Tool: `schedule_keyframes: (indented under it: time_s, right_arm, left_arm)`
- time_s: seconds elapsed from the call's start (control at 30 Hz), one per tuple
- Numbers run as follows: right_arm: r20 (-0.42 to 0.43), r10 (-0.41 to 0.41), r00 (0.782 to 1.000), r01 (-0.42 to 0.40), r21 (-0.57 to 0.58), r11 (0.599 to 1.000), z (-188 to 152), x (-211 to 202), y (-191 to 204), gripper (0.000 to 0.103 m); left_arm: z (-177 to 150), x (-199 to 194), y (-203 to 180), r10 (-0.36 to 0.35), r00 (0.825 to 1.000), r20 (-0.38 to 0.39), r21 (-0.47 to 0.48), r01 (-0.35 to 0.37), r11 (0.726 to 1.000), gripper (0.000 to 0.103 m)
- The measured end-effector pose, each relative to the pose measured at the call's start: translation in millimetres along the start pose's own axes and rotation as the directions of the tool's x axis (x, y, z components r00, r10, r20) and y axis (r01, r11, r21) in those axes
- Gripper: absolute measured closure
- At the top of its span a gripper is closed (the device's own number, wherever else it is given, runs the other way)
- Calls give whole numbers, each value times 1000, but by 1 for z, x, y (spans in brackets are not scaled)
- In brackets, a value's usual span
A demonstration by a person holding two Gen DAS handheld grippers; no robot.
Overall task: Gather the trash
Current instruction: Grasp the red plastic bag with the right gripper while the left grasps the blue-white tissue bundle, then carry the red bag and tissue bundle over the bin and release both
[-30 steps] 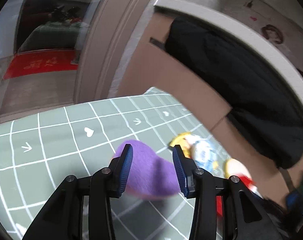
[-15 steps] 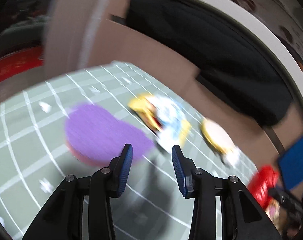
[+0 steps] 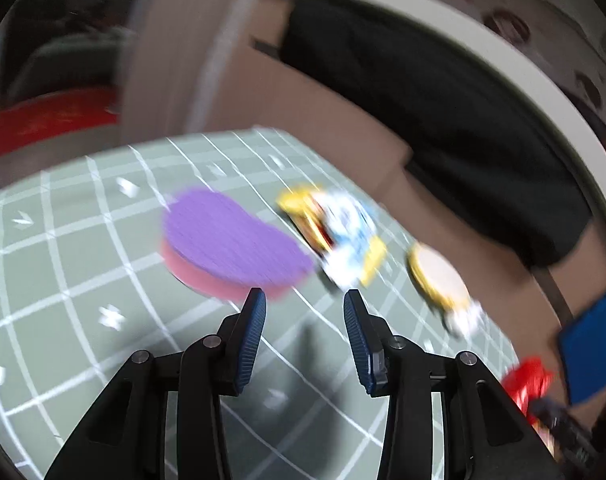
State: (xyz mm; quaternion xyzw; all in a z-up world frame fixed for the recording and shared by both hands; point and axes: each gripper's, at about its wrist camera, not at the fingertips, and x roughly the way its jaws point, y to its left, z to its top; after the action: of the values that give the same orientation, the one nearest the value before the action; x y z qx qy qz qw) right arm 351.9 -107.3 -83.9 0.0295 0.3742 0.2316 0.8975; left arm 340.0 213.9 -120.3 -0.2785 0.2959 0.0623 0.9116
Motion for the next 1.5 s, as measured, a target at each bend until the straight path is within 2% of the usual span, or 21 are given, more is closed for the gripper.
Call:
schedule_keyframes:
  time_s: [0.1, 0.27, 0.33, 0.5, 0.53, 0.6, 0.7, 0.73, 0.8, 0.93, 1.03, 1.23, 1.37, 1.5]
  right_arm:
    - [-4, -13, 1000, 13, -32, 999, -1, 5, 6, 59]
    - [-15, -36, 999, 34, -82, 996, 0, 17, 15, 59]
    - [-13, -38, 999, 37, -85, 996, 1, 19, 16, 59]
    - [25, -56, 998, 58, -92, 994, 11, 17, 15, 59]
    - [28, -57, 998, 60, -88, 994, 13, 16, 13, 59]
    - [41, -61, 997, 63, -67, 996, 16, 16, 7, 59]
    - [62, -61, 996, 63, -42, 997, 17, 16, 1, 59]
    - [67, -60, 996, 62, -30, 998, 17, 17, -2, 59]
    - [70, -54, 996, 55, -15, 998, 18, 17, -4, 59]
    - [69, -41, 997, 41, -1, 999, 16, 18, -10, 59]
    - [66, -39, 997, 38, 10, 999, 14, 18, -14, 59]
    - [76, -40, 996, 38, 24, 999, 10, 12, -17, 59]
    - [110, -52, 993, 52, 6, 999, 12, -2, -10, 59]
    - [153, -53, 987, 54, 2, 999, 15, -24, -2, 59]
  left_arm:
    - [10, -5, 13, 33, 998, 50, -58, -30, 998, 61]
    - [18, 7, 18, 2, 1000, -6, -111, -2, 994, 61]
    - [21, 10, 6, -12, 1000, 17, -81, 13, 997, 61]
    - [27, 36, -52, 8, 997, 83, 96, -16, 995, 56]
    - [28, 43, -62, 22, 996, 89, 126, -33, 992, 56]
    - [27, 63, -82, 97, 988, 118, 180, -117, 977, 56]
    - [25, 91, -94, 232, 961, 151, 188, -258, 948, 56]
    - [27, 103, -94, 289, 950, 118, 177, -306, 935, 56]
    - [32, 118, -90, 312, 948, 64, 143, -318, 937, 56]
    - [35, 135, -86, 267, 964, -14, 150, -262, 953, 57]
    - [30, 136, -84, 249, 967, -51, 160, -238, 958, 63]
    - [24, 100, -88, 169, 986, -7, 179, -165, 970, 67]
    - [19, 55, -100, 90, 995, 49, 213, -98, 972, 67]
    - [13, 7, -113, 14, 996, 85, 243, -34, 969, 67]
